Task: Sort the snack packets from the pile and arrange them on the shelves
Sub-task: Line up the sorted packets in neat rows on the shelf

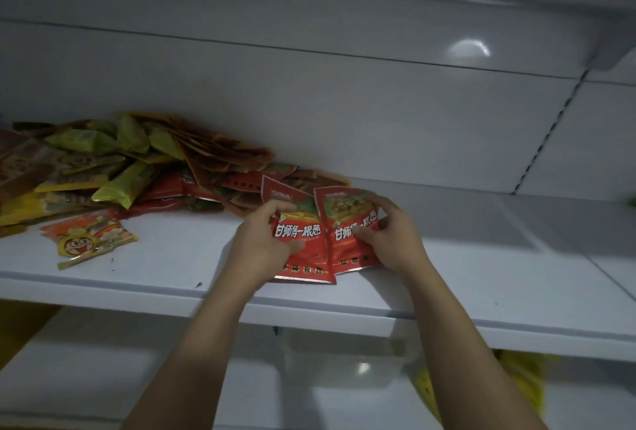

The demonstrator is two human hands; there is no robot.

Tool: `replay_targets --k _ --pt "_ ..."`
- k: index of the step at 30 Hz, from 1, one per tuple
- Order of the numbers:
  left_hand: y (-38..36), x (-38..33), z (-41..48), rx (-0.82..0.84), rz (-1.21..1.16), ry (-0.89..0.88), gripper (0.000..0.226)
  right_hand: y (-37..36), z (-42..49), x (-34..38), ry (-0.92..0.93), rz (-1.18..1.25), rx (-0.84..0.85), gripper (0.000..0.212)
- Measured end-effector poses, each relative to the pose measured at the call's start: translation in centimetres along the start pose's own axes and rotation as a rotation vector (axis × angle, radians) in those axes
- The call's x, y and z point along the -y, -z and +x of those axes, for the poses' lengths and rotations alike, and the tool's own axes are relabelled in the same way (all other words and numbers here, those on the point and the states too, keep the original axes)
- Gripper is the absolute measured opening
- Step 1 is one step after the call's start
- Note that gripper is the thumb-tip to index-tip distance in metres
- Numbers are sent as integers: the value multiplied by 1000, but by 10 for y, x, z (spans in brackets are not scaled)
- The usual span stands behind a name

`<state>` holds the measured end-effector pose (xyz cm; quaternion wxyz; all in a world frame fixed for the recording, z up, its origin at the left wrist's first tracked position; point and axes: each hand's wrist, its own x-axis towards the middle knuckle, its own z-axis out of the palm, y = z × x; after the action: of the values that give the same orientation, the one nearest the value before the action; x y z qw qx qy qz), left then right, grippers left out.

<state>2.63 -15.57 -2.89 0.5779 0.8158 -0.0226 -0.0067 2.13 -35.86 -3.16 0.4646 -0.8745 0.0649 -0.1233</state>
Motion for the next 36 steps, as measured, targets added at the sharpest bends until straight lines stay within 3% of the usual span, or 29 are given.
replay_targets --k 6,9,21,30,36 --pt "-52 -44 -8 -10 -103 -177 42 72 -20 -22 -1 229 -238 23" --pt "-95 -68 -19 65 -109 -242 37 121 -39 -43 -20 184 -322 7" --pt "-295 -150 -112 427 -222 -379 37 319 -169 -144 -130 11 -704 29" --pt "-413 -188 -191 660 -190 -462 47 414 -264 -197 -258 -16 -918 32" --pt "-471 -205 -213 746 -177 -505 50 451 -292 -219 -311 -84 -968 34"
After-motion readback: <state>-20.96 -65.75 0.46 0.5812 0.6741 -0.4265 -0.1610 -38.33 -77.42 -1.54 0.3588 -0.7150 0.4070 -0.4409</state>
